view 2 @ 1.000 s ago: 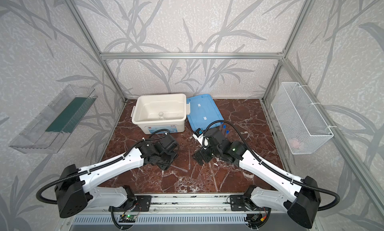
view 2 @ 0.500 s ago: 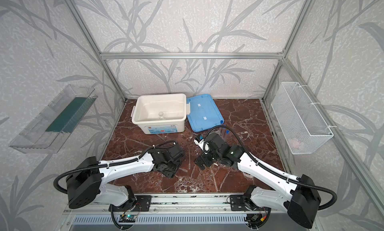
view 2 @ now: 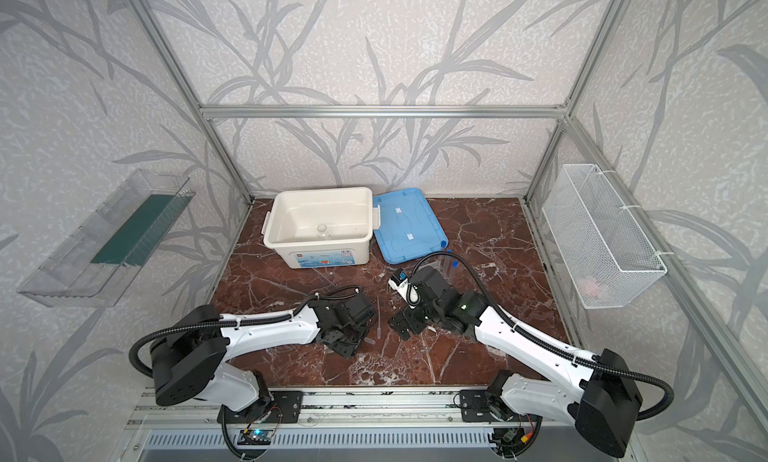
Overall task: Organize the chemistry lab equipment
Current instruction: 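Lower the left gripper and close it on the clear plastic pipette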
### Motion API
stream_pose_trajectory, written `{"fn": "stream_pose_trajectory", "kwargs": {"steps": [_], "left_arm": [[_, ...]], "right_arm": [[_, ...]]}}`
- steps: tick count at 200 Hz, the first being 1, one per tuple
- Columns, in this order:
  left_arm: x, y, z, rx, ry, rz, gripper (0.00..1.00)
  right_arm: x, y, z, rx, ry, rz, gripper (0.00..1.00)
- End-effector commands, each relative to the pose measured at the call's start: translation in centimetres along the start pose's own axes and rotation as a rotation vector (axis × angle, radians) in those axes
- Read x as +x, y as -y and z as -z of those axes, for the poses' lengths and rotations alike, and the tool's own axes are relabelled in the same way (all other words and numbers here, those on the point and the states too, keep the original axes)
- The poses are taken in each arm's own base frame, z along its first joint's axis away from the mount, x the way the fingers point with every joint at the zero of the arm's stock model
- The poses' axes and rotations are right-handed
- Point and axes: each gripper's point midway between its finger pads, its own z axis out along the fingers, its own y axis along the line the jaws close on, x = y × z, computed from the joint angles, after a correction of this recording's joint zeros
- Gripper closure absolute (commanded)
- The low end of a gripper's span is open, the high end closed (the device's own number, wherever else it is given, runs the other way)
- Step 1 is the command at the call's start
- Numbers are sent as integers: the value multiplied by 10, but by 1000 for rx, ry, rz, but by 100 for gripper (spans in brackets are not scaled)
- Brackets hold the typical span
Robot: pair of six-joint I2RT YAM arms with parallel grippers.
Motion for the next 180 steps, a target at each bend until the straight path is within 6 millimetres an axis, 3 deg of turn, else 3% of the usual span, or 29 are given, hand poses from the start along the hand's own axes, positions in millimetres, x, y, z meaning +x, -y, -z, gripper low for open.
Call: {"fn": "stream_pose_trajectory", "kwargs": {"steps": [1, 82, 138, 180], "left_arm": [[9, 7, 0, -2, -23, 82, 62], [19, 12, -9, -22, -33, 59, 63], [15, 1, -10, -58, -13, 55, 74], [3, -5, 3, -45, 29, 38, 84]], "right_arm": [[-2, 1, 4, 16, 28, 12, 1], [1, 3, 4, 27, 27, 18, 1], [-1, 4, 8, 32, 41, 20, 1], [0, 4, 9, 35, 44, 20, 1]]}}
